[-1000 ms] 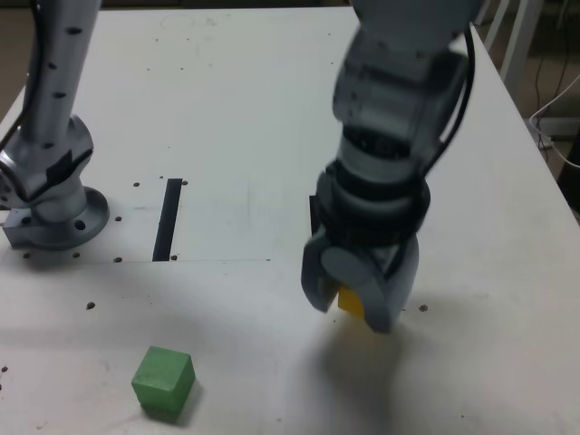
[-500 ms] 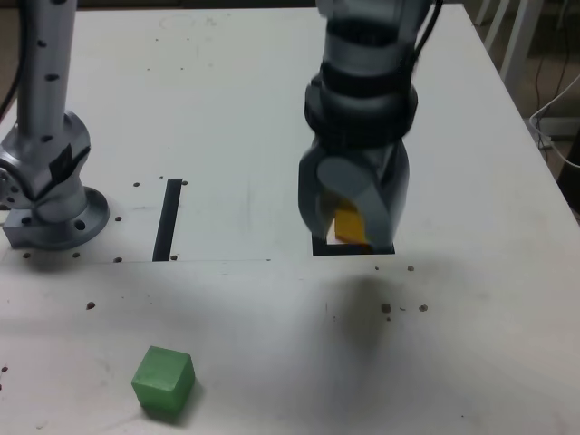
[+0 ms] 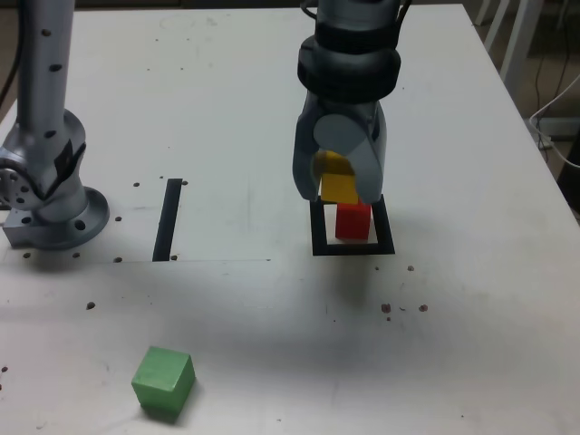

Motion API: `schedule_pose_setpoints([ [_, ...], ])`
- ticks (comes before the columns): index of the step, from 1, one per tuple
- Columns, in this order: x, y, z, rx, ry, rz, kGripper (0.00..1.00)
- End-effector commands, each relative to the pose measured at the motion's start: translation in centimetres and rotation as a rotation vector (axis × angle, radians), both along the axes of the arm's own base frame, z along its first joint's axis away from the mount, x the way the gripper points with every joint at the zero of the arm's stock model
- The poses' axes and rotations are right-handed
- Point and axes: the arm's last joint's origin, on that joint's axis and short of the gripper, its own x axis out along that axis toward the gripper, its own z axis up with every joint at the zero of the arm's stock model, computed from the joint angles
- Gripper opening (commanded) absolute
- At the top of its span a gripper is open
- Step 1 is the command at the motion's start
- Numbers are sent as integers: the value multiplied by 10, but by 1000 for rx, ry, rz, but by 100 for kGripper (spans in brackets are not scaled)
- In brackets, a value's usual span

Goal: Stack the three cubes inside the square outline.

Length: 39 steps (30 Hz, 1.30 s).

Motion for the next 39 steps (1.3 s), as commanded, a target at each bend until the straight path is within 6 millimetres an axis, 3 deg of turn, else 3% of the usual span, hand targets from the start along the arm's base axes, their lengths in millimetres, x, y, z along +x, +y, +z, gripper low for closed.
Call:
schedule_pose_setpoints([
  [1, 0, 3, 1, -10, -3, 13, 19],
  [25, 25, 35, -23, -51, 23, 50, 19],
  [39, 26, 36, -27, -67, 34, 47, 19],
])
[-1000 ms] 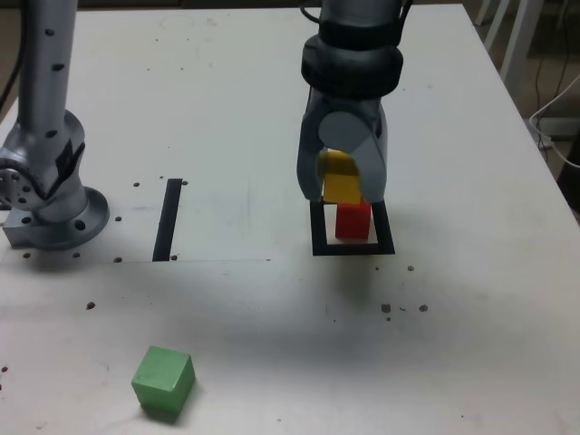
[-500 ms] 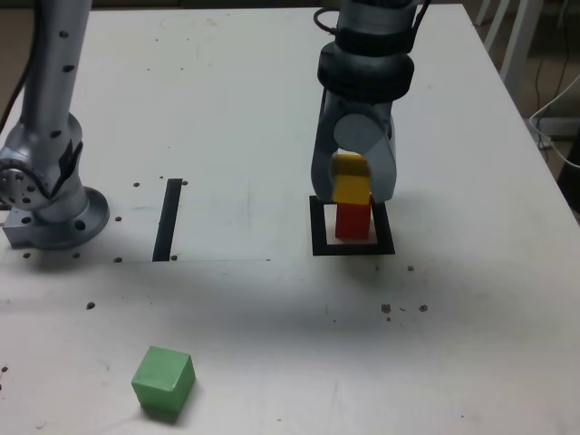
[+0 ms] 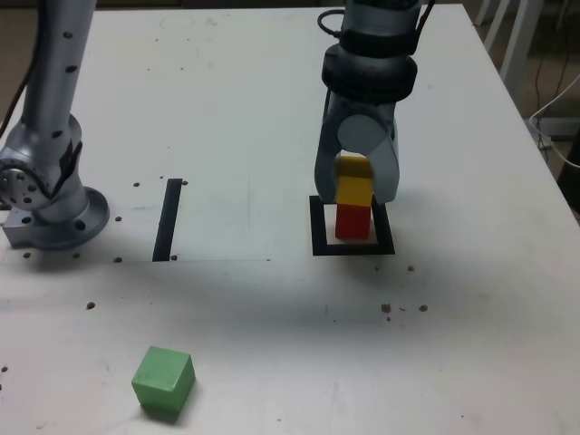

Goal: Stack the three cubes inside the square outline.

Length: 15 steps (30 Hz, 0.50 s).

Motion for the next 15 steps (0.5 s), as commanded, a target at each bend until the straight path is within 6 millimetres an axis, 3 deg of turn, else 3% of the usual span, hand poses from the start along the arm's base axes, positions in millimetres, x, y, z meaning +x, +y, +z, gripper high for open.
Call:
schedule_pose_setpoints([
  [1, 1, 0, -2, -2, 6, -1, 19],
  [15, -1, 0, -7, -4, 19, -5, 19],
])
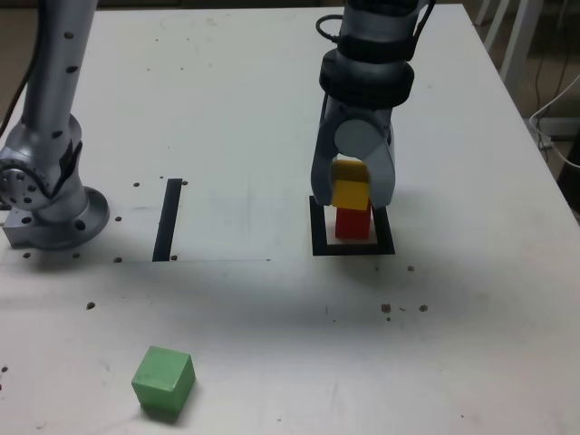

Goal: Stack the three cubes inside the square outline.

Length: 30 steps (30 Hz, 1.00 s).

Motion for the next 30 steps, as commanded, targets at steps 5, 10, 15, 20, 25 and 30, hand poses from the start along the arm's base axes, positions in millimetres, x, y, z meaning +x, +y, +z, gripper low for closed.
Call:
schedule_pose_setpoints([
  [5, 1, 0, -3, -6, 1, -6, 19],
  [10, 1, -1, -5, -10, -2, -12, 20],
  [15, 1, -1, -7, -15, -3, -21, 59],
  [20, 0, -1, -7, -19, -1, -26, 94],
  [25, -1, -1, -7, -18, -4, -28, 99],
  [30, -7, -1, 0, -11, -22, -28, 99],
])
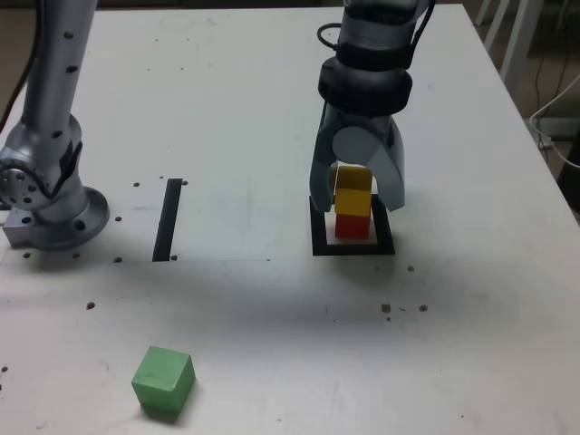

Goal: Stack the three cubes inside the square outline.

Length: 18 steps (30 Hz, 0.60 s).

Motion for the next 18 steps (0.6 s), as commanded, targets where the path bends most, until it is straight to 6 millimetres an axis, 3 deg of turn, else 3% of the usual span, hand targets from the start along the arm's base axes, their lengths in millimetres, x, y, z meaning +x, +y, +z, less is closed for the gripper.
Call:
schedule_pose_setpoints([
  [1, -8, 0, 9, 6, -22, -1, 99],
  [9, -46, -3, 31, 32, -51, -7, 99],
  [18, -106, -22, 45, 49, -55, -54, 100],
])
